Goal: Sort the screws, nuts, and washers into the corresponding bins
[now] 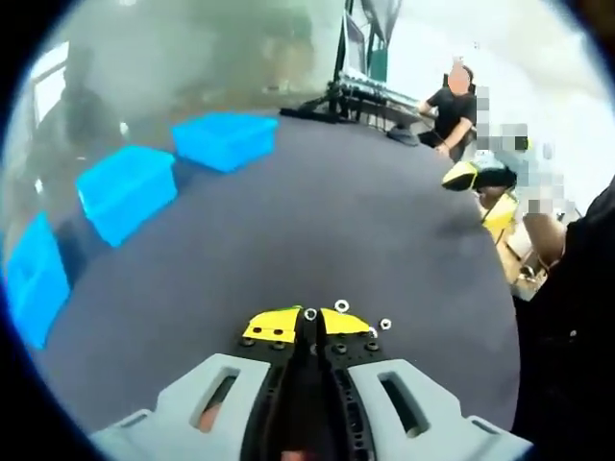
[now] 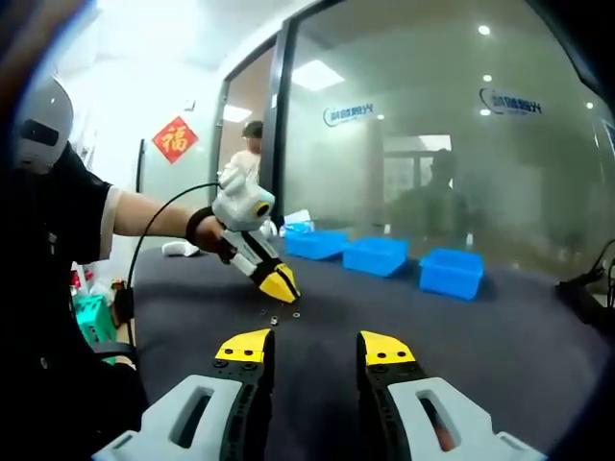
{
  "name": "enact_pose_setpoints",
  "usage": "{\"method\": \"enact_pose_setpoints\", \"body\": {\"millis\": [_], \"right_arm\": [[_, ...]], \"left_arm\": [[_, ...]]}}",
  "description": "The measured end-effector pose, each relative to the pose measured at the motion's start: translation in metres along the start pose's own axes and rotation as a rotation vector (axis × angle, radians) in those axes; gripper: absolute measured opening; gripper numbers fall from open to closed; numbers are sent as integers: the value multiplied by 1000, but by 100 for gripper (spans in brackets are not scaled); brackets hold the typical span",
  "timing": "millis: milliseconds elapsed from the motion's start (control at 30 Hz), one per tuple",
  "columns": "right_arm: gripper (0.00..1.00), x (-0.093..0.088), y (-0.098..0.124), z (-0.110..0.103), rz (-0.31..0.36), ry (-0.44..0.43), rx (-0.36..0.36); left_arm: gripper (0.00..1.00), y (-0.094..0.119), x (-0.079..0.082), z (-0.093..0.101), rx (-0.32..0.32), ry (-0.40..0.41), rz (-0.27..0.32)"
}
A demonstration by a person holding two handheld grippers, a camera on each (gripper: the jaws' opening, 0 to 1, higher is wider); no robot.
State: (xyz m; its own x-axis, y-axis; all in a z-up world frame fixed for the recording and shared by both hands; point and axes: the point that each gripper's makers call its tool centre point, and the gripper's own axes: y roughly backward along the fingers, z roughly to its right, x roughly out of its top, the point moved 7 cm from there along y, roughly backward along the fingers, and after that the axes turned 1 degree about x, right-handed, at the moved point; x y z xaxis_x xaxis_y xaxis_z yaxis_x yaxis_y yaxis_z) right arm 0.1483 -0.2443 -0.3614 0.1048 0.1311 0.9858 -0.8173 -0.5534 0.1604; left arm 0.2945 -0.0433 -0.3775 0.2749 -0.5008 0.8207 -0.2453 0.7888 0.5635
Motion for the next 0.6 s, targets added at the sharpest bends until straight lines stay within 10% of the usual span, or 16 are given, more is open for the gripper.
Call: {"method": "enact_pose_setpoints", "body": {"millis": [600], "right_arm": [[31,10,-4,-6,6,18,-13]], "left_arm": [[6,74,-1,23,197,-2,299]]}}
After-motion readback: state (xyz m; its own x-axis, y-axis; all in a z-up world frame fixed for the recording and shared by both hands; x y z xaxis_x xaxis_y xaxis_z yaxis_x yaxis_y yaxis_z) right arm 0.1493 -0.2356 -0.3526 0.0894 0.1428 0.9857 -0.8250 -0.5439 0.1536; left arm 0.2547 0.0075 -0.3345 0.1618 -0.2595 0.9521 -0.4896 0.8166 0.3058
